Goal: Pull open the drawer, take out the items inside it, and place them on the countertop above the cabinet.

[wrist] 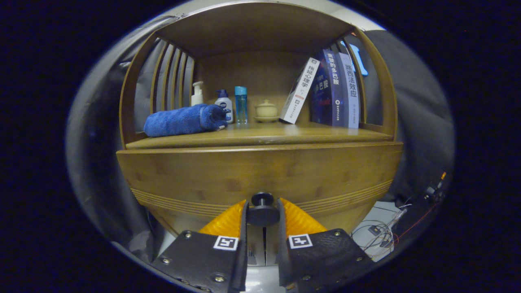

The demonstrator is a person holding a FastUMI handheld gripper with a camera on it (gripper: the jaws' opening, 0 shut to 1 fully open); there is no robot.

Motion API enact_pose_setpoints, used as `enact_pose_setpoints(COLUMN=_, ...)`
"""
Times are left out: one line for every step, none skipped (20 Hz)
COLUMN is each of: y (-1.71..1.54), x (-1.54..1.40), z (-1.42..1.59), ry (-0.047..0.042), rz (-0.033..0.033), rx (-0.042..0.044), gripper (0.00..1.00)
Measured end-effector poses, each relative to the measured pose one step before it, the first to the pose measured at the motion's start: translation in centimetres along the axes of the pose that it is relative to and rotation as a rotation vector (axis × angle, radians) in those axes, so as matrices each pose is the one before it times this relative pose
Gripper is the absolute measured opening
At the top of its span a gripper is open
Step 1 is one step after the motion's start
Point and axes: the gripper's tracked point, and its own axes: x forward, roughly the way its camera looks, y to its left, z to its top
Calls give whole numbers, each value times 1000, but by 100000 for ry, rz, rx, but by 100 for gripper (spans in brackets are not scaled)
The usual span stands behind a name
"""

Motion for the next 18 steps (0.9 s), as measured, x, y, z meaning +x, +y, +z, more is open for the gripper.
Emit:
enact_pose_setpoints(y=-26, x=-417, z=7, ry=-642, rz=75, rx=-550, gripper=31)
enact_pose_setpoints(y=-58, x=-258, z=-98, ry=-187, rz=-51, rx=-230, gripper=31)
enact_pose_setpoints(y=-28, x=-418, z=-94, ry=-349, rz=-114, rx=143, gripper=31)
enact_pose_setpoints(y=-28, x=-411, z=-138, ry=83, rz=-33, rx=446, gripper=31)
enact_pose_setpoints(y=29, x=-489, z=-78, ry=-342, rz=287, rx=-96, gripper=31)
enact_pose_setpoints(y=-57, x=-522, z=-146, ry=-285, rz=370, rx=-386, gripper=31)
enact_pose_setpoints(y=-59, x=-575, z=-121, ry=-31, rz=462, rx=-359, gripper=31)
enact_pose_setpoints(y=-73, x=-649, z=-173, ry=-328, rz=515, rx=123, gripper=31)
enact_pose_setpoints(y=-115, x=-669, z=-135, ry=-242, rz=431, rx=881, gripper=31)
enact_pose_setpoints(y=-130, x=-709, z=-173, ry=-315, rz=552, rx=1405, gripper=31)
enact_pose_setpoints(y=-127, x=-720, z=-141, ry=32, rz=246, rx=1540, gripper=31)
enact_pose_setpoints(y=-140, x=-859, z=-222, ry=330, rz=370, rx=807, gripper=31)
enact_pose_setpoints(y=-43, x=-856, z=-242, ry=433, rz=187, rx=125, gripper=31)
enact_pose_setpoints(y=-10, x=-853, z=-416, ry=692, rz=218, rx=-800, gripper=31)
enact_pose_setpoints(y=9, x=-766, z=-454, ry=930, rz=234, rx=-1591, gripper=31)
enact_pose_setpoints(y=66, x=-881, z=-383, ry=214, rz=1104, rx=-907, gripper=31)
enact_pose_setpoints(y=343, x=-707, z=-35, ry=-82, rz=1359, rx=-441, gripper=31)
enact_pose_setpoints(y=46, x=-530, z=-509, ry=64, rz=1049, rx=-953, gripper=31)
